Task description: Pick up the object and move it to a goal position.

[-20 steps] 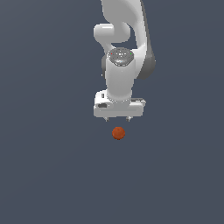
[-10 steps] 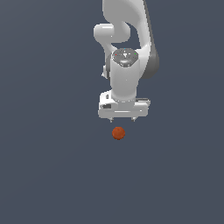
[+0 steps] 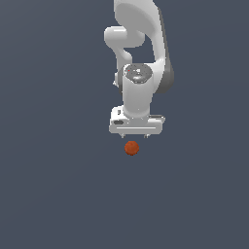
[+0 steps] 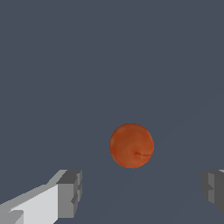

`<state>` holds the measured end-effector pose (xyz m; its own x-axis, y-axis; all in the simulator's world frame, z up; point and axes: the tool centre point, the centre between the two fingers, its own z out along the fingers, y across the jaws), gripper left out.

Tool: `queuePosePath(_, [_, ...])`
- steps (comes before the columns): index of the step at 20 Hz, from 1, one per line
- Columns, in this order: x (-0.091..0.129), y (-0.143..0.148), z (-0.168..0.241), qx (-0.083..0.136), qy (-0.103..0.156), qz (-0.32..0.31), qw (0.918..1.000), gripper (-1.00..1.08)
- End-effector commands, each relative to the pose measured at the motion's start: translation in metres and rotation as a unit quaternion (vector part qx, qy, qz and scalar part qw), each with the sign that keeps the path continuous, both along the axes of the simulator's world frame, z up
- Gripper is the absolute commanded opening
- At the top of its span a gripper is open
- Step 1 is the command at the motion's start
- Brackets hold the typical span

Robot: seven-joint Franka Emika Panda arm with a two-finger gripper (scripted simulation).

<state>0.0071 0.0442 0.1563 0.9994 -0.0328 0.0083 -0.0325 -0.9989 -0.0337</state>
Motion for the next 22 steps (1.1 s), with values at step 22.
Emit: queuePosePath(22, [-0.009, -0.007, -0.089, -0.016, 0.006, -0.041, 0.9990, 1.00])
